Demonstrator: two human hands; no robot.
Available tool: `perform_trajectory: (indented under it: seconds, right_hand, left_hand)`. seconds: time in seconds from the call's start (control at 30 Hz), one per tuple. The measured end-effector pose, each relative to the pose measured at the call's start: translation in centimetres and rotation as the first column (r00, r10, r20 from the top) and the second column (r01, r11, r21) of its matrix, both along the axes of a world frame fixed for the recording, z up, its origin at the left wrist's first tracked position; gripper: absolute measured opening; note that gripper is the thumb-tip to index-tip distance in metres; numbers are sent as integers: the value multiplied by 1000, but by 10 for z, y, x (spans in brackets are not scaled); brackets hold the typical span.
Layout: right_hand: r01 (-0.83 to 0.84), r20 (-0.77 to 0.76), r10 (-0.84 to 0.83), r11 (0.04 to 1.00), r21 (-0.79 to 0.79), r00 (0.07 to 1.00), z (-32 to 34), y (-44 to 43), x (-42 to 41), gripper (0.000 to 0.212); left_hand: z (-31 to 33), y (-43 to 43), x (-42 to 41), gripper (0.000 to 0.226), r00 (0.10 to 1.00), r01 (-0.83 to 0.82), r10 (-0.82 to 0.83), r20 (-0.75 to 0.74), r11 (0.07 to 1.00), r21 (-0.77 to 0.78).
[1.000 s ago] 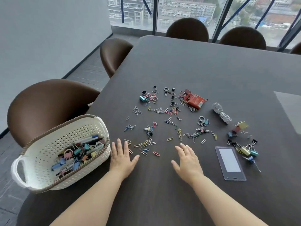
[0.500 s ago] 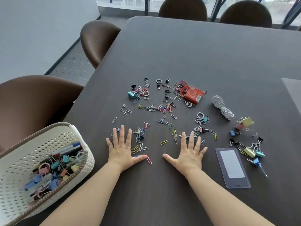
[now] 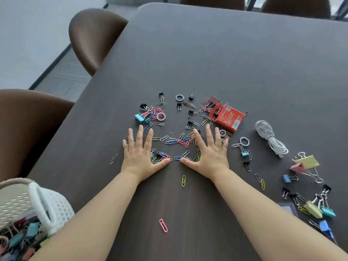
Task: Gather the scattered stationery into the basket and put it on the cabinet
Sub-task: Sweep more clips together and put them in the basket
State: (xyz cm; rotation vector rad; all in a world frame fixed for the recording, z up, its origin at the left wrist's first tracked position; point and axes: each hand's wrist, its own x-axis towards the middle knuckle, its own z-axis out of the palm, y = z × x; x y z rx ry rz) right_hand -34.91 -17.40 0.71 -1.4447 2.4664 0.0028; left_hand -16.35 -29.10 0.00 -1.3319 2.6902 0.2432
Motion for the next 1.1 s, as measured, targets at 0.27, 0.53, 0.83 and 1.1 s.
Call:
perform_trajectory:
  seconds: [0.27,0.53,0.83,1.1]
  right_hand:
    - [-163,-31,160,966,-201,987,-6,-7,3,65]
    - [-55,-103,4,867,-496,995,-16,22,31,34]
    - [-1,-119,-49,924,-382,992,-21,19,33,54]
    - [-44,-192,-55,879,-475,980,-17,23,38,36]
  left_hand:
    - [-7,-1,1,53,910,251,-279,-305,959,-128]
    - [-9,18,3,33,872,130,-207,-443,972,-198]
    - [-15,22,4,36,893,97,-234,-385,935,-342]
    - [-18,23,6,35,873,121,-300,-384,897,-426]
